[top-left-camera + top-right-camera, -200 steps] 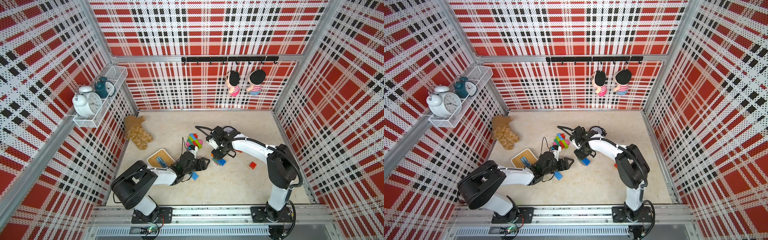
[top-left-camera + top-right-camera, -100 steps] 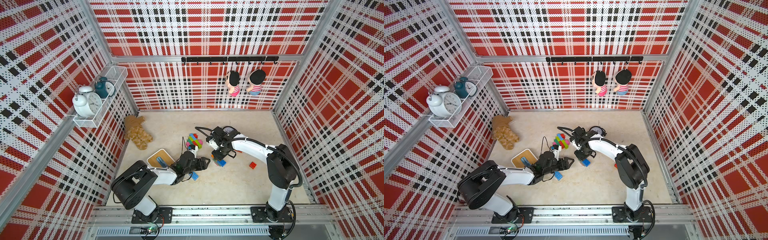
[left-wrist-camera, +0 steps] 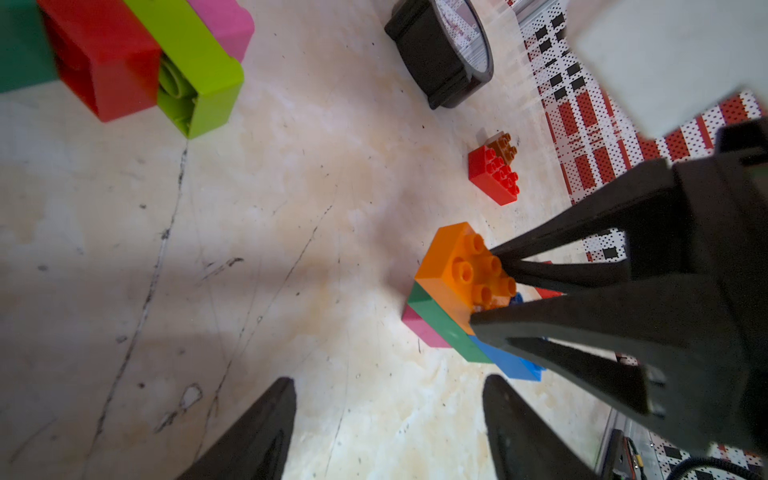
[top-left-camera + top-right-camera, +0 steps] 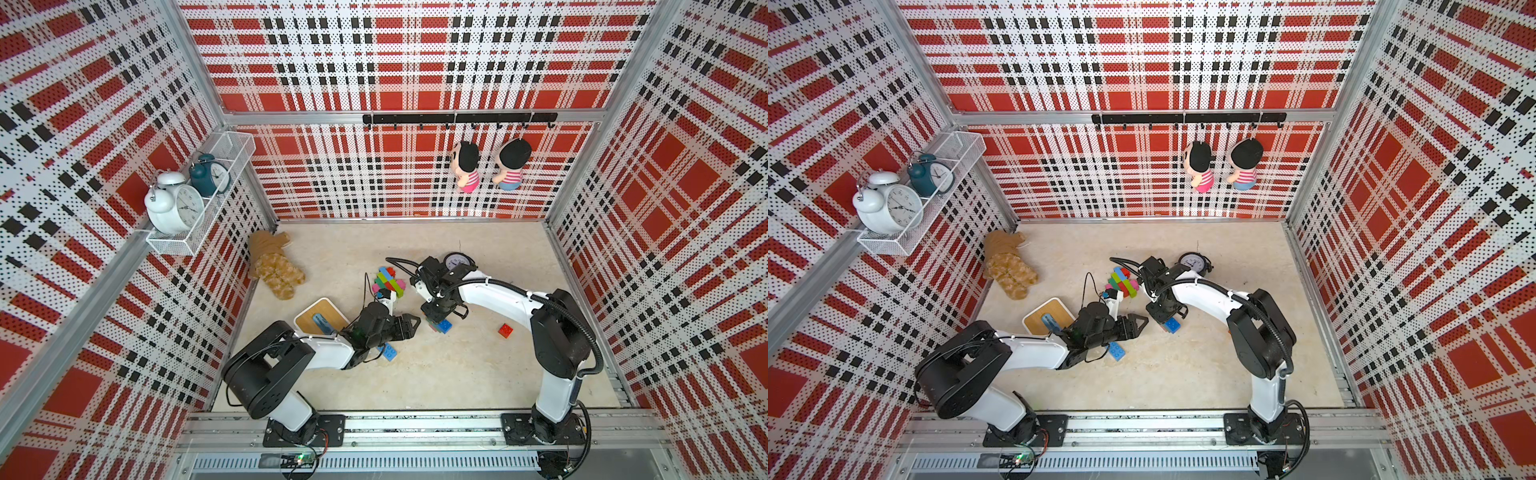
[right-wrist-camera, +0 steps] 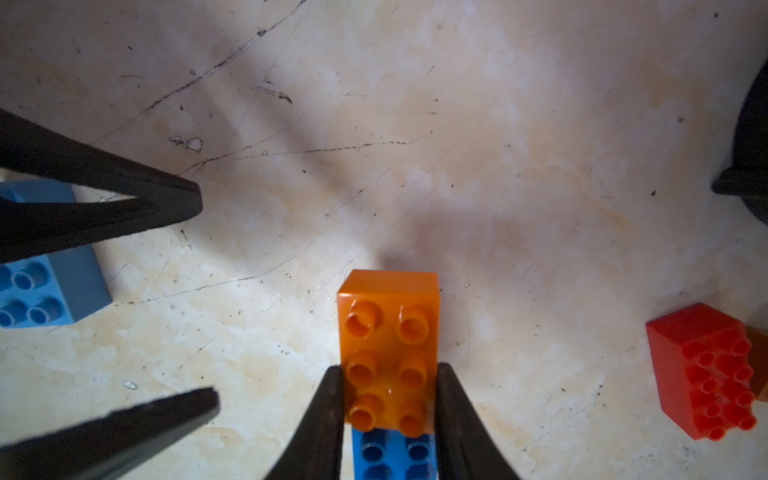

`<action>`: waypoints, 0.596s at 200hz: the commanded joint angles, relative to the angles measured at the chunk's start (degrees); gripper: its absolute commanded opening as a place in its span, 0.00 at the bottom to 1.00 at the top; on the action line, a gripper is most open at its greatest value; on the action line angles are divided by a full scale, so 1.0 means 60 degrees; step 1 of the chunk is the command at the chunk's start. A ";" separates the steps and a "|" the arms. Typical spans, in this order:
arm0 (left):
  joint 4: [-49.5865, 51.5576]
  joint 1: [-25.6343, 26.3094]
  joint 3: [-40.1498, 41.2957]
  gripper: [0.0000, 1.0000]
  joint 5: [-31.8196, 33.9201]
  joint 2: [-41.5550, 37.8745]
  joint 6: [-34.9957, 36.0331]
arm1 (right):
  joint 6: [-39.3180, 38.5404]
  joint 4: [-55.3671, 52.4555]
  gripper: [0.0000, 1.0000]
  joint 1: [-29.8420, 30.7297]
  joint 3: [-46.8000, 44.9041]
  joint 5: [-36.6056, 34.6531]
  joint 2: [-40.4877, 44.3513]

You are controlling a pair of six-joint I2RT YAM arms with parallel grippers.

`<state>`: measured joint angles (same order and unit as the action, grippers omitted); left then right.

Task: Assemble a heart with building blocks
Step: Assemble the building block at the center of the board.

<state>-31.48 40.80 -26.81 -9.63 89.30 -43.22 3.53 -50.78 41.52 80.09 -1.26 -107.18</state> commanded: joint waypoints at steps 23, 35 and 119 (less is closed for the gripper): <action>0.0095 -0.0076 -0.0304 0.74 0.0037 -0.0160 0.0258 | 0.0276 -0.0945 0.00 -0.0216 -0.0723 0.0369 -0.1181; 0.0106 -0.0076 -0.0286 0.73 0.0047 -0.0253 0.0286 | 0.0298 -0.0981 0.00 -0.0323 -0.0768 0.0392 -0.1229; 0.0221 -0.0066 -0.0118 0.73 0.0286 -0.0660 0.0303 | 0.0371 -0.1423 0.00 -0.0373 -0.0914 -0.0210 -0.1440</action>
<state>-30.79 40.58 -27.40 -8.75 86.89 -42.30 5.23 -51.44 39.24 80.58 2.74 -109.10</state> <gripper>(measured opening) 0.728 0.332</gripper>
